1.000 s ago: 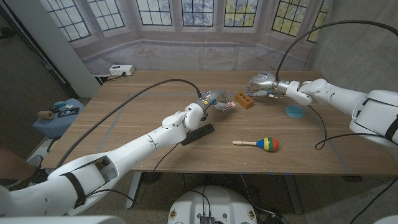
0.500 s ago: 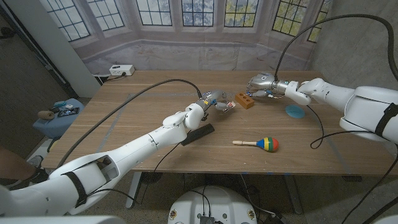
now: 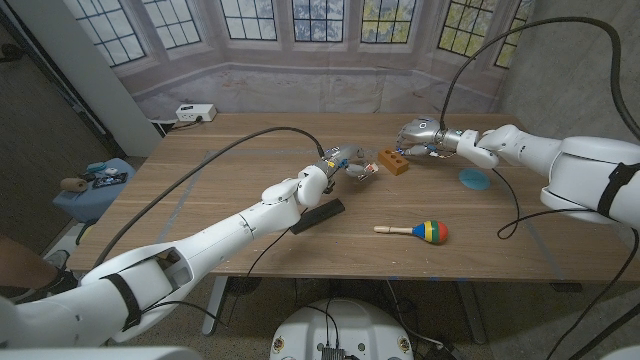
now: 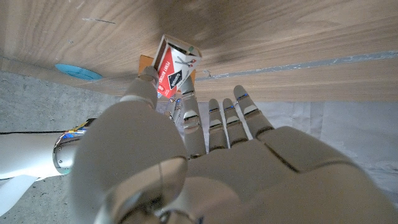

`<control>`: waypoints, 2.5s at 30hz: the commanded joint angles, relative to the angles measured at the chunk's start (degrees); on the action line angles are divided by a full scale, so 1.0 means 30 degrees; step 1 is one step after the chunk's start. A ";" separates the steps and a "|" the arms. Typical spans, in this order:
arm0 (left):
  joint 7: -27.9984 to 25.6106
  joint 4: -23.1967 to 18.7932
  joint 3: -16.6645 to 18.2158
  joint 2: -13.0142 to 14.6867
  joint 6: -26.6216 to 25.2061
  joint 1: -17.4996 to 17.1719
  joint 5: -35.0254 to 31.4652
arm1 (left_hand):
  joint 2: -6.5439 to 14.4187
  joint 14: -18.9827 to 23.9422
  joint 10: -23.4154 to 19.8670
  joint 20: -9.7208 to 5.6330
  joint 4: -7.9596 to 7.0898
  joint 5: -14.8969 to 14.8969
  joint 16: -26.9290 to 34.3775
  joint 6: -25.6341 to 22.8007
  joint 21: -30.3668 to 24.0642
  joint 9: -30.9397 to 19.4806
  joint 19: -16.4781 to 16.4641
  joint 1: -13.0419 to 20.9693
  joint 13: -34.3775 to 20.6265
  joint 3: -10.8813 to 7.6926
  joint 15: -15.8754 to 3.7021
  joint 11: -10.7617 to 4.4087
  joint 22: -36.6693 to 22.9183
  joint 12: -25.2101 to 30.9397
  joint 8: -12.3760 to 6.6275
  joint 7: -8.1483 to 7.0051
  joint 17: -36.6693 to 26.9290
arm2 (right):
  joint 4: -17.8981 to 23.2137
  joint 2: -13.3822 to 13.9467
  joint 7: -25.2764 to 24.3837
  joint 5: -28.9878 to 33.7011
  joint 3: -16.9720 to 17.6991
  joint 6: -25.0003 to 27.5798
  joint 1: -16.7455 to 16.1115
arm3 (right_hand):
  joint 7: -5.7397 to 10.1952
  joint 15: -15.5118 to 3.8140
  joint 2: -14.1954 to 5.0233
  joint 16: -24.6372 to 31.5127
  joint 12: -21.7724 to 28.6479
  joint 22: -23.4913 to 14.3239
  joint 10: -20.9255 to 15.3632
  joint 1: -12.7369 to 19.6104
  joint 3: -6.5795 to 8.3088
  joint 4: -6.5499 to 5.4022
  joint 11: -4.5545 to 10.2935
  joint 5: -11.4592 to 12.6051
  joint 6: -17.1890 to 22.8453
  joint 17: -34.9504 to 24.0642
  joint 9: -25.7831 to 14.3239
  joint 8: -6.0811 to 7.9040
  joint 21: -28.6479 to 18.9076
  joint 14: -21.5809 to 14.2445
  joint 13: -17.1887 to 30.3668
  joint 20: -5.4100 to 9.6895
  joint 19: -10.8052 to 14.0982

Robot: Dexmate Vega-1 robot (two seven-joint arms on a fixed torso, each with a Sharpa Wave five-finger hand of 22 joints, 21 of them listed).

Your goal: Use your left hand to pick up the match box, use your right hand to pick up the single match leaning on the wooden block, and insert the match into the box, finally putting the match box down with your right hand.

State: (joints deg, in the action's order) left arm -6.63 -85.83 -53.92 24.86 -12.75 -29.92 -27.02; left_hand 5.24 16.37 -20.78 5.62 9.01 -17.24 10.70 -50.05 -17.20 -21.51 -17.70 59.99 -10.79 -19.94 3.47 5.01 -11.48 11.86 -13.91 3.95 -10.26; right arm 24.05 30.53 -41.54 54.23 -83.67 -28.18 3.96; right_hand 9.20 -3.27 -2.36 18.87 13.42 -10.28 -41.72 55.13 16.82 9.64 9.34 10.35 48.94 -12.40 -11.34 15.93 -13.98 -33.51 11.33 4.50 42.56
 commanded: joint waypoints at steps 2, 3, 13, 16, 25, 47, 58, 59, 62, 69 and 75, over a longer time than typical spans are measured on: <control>-0.0038 0.0468 -0.0030 -0.0069 0.0320 0.0173 0.0189 | 0.0058 0.0103 -0.0089 -0.0119 0.0025 -0.0107 0.0022 -0.0204 -0.0169 -0.0063 -0.0102 -0.0039 -0.0056 -0.0115 -0.0075 -0.0027 -0.0051 -0.0064 -0.0058 -0.0140 -0.0047 | -0.0329 -0.0276 0.0304 -0.0426 -0.0612 -0.0023 0.0246 | -0.0044 -0.3168 -0.0044 0.0088 0.0019 -0.0034 -0.0223 0.0228 -0.0062 -0.0032 0.0042 0.0139 0.0191 -0.0066 -0.0057 0.0101 -0.0079 -0.0246 0.0074 0.1348 0.0151; -0.0039 0.0504 -0.0028 -0.0073 0.0353 0.0186 0.0210 | 0.0055 0.0096 -0.0094 -0.0119 0.0025 -0.0106 0.0019 -0.0204 -0.0168 -0.0065 -0.0100 -0.0041 -0.0056 -0.0114 -0.0080 -0.0024 -0.0051 -0.0062 -0.0059 -0.0129 -0.0047 | -0.0346 -0.0288 0.0337 -0.0446 -0.0638 -0.0026 0.0269 | -0.0042 -0.3163 -0.0041 0.0089 0.0018 -0.0034 -0.0227 0.0230 -0.0070 -0.0036 0.0036 0.0138 0.0194 -0.0067 -0.0058 0.0100 -0.0077 -0.0250 0.0075 0.1346 0.0149; -0.0037 0.0811 -0.0050 -0.0106 0.0534 0.0306 0.0307 | 0.0056 0.0106 -0.0089 -0.0112 0.0013 -0.0102 0.0025 -0.0198 -0.0172 -0.0131 -0.0094 -0.0062 -0.0057 -0.0139 -0.0078 -0.0035 -0.0052 -0.0070 -0.0077 -0.0127 -0.0052 | -0.0248 -0.0295 0.0524 -0.0550 -0.0831 -0.0081 0.0370 | -0.0058 -0.3182 -0.0053 0.0104 -0.0006 -0.0038 -0.0313 0.0357 -0.0150 -0.0059 0.0087 0.0137 0.0394 -0.0089 -0.0081 0.0144 -0.0088 -0.0328 0.0091 0.1369 0.0236; -0.0044 0.0922 -0.0056 -0.0128 0.0605 0.0342 0.0347 | 0.0060 0.0113 -0.0096 -0.0119 0.0021 -0.0105 0.0027 -0.0209 -0.0173 -0.0148 -0.0093 -0.0050 -0.0057 -0.0154 -0.0081 -0.0053 -0.0052 -0.0069 -0.0087 -0.0137 -0.0051 | -0.0109 -0.0226 0.0521 -0.0532 -0.0840 -0.0124 0.0368 | -0.0044 -0.3187 -0.0053 0.0104 -0.0019 -0.0038 -0.0309 0.0387 -0.0165 -0.0060 0.0120 0.0138 0.0406 -0.0092 -0.0085 0.0142 -0.0084 -0.0338 0.0093 0.1375 0.0240; -0.0052 0.1137 -0.0096 -0.0156 0.0827 0.0448 0.0401 | 0.0031 0.0104 -0.0095 -0.0115 0.0028 -0.0103 0.0021 -0.0170 -0.0174 -0.0194 -0.0083 -0.0057 -0.0058 -0.0169 -0.0080 -0.0050 -0.0052 -0.0074 -0.0083 -0.0145 -0.0047 | 0.1068 0.0492 0.0793 -0.0396 -0.0529 -0.0144 0.0230 | -0.0025 -0.3195 -0.0051 0.0099 -0.0068 -0.0040 -0.0291 0.0493 -0.0224 -0.0066 0.0152 0.0140 0.0311 -0.0102 -0.0100 0.0076 -0.0075 -0.0369 0.0103 0.1390 0.0262; -0.0020 0.0517 -0.0041 0.0031 0.0499 0.0063 0.0355 | 0.0034 0.0102 -0.0090 -0.0109 0.0014 -0.0107 0.0025 -0.0231 -0.0188 -0.0296 -0.0089 -0.0085 -0.0060 -0.0219 -0.0090 -0.0046 -0.0053 -0.0084 -0.0131 -0.0145 -0.0055 | 0.3374 0.1657 0.1910 0.0822 0.1323 -0.0051 -0.0420 | 0.0021 -0.3213 -0.0124 0.0093 -0.0141 -0.0043 -0.0311 0.0677 -0.0326 -0.0105 0.0176 0.0146 0.0386 -0.0130 -0.0130 0.0053 -0.0053 -0.0431 0.0122 0.1411 0.0297; -0.0066 0.0630 -0.0065 -0.0068 0.0520 0.0105 0.0349 | 0.0014 0.0109 -0.0091 -0.0122 0.0029 -0.0106 0.0027 -0.0274 -0.0187 -0.0345 -0.0072 -0.0076 -0.0060 -0.0239 -0.0091 -0.0083 -0.0053 -0.0087 -0.0161 -0.0149 -0.0051 | 0.2311 0.1063 0.1413 0.1031 0.1079 -0.0320 -0.0126 | 0.0027 -0.3211 -0.0185 0.0100 -0.0141 -0.0045 -0.0428 0.0795 -0.0380 -0.0125 0.0185 0.0143 0.0482 -0.0149 -0.0147 0.0062 -0.0044 -0.0491 0.0133 0.1437 0.0326; -0.0055 0.0663 -0.0079 -0.0079 0.0546 0.0125 0.0349 | 0.0017 0.0106 -0.0081 -0.0117 0.0026 -0.0106 0.0026 -0.0264 -0.0185 -0.0343 -0.0065 -0.0078 -0.0060 -0.0240 -0.0087 -0.0074 -0.0053 -0.0091 -0.0155 -0.0165 -0.0052 | 0.2312 0.1066 0.1407 0.1026 0.1059 -0.0317 -0.0118 | 0.0016 -0.3214 -0.0184 0.0098 -0.0142 -0.0045 -0.0428 0.0803 -0.0382 -0.0122 0.0173 0.0143 0.0479 -0.0149 -0.0148 0.0060 -0.0046 -0.0489 0.0133 0.1439 0.0332; -0.0048 0.0764 -0.0098 -0.0125 0.0621 0.0158 0.0388 | 0.0018 0.0105 -0.0090 -0.0110 0.0024 -0.0105 0.0028 -0.0270 -0.0187 -0.0359 -0.0064 -0.0081 -0.0061 -0.0247 -0.0074 -0.0069 -0.0053 -0.0089 -0.0161 -0.0155 -0.0054 | 0.2383 0.1106 0.1454 0.1011 0.1018 -0.0274 -0.0111 | 0.0023 -0.3226 -0.0188 0.0090 -0.0150 -0.0046 -0.0435 0.0851 -0.0388 -0.0110 0.0186 0.0144 0.0538 -0.0148 -0.0151 0.0077 -0.0048 -0.0491 0.0135 0.1435 0.0348; -0.0083 0.0960 -0.0120 -0.0210 0.0758 0.0209 0.0459 | 0.0021 0.0103 -0.0096 -0.0121 0.0028 -0.0108 0.0028 -0.0295 -0.0193 -0.0382 -0.0072 -0.0074 -0.0061 -0.0265 -0.0095 -0.0063 -0.0053 -0.0089 -0.0175 -0.0180 -0.0055 | 0.2590 0.1239 0.1504 0.0994 0.1000 -0.0294 -0.0108 | -0.0030 -0.3234 -0.0246 0.0101 -0.0156 -0.0046 -0.0518 0.0961 -0.0427 -0.0123 0.0187 0.0143 0.0810 -0.0160 -0.0171 0.0167 -0.0041 -0.0566 0.0142 0.1457 0.0376; -0.0061 0.1051 -0.0129 -0.0229 0.0792 0.0239 0.0511 | -0.0014 0.0119 -0.0096 -0.0117 0.0052 -0.0107 0.0030 -0.0321 -0.0195 -0.0416 -0.0068 -0.0056 -0.0061 -0.0272 -0.0093 -0.0072 -0.0053 -0.0091 -0.0198 -0.0203 -0.0047 | 0.2560 0.1239 0.1455 0.1025 0.0994 -0.0342 -0.0089 | -0.0047 -0.3229 -0.0246 0.0112 -0.0124 -0.0046 -0.0729 0.1101 -0.0495 -0.0111 0.0340 0.0140 0.1229 -0.0160 -0.0200 0.0319 -0.0052 -0.0680 0.0146 0.1451 0.0454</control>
State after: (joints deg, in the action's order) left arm -6.80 -83.29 -54.18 24.39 -10.86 -29.43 -25.76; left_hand 5.13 16.37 -20.77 5.63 9.10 -17.24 10.70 -50.14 -17.20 -22.48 -17.70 59.96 -10.79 -20.49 3.48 5.02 -11.49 11.64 -14.17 3.87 -10.26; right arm 31.68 34.15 -37.02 57.14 -80.54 -28.97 3.52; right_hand 9.09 -3.35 -3.35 18.86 13.03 -10.26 -43.29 57.62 15.56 9.26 10.30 10.35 51.92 -12.65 -11.65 16.54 -13.98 -34.82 11.60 4.61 43.27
